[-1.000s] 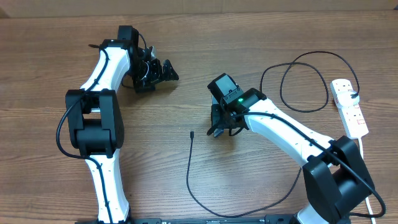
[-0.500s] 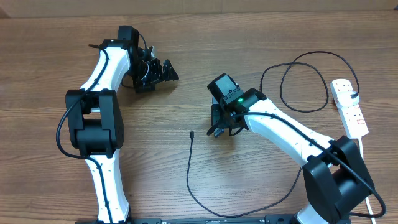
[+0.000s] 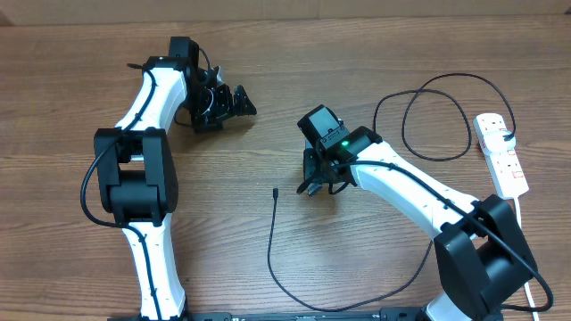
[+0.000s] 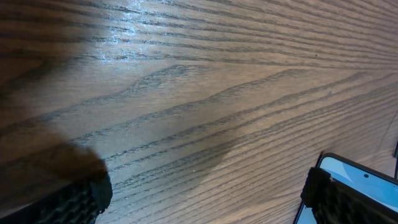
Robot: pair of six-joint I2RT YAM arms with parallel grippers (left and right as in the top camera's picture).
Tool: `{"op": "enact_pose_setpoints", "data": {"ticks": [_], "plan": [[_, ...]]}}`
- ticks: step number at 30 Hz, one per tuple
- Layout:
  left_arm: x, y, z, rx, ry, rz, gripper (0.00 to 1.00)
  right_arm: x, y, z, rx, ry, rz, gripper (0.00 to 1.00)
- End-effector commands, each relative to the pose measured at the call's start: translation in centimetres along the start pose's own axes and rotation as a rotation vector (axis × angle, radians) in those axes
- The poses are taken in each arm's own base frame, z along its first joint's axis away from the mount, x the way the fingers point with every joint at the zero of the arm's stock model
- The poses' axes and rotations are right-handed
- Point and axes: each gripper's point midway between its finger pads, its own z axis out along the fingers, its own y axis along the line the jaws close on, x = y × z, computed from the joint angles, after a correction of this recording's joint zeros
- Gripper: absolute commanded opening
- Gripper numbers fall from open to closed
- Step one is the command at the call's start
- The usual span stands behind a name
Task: Plug charger to phone and switch on socket
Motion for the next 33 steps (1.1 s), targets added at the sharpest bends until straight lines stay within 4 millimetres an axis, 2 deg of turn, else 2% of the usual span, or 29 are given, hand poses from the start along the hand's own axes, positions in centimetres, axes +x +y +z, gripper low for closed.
{"op": "enact_pose_setpoints", "data": {"ticks": [1,7,15,33], "plan": [[0.2,0.9,1.0,-0.039,0.014,0.022,1.00,-0.2,-0.3,0.1,0.026,-0.011,0.000,0.04],[0.2,0.9,1.0,-0.039,0.014,0.022,1.00,-0.3,-0.2,0.1,0.021,-0.016,0.001,0.07],[0.2,0.9,1.0,-0.039,0.014,0.022,1.00,-0.2,0.3,0.1,-0.002,-0.010,0.000,0.17],[0.2,0.9,1.0,-0.039,0.014,0.022,1.00,-0.3,1.7,0.1,-0.036,-0.028,-0.023,0.17]]}}
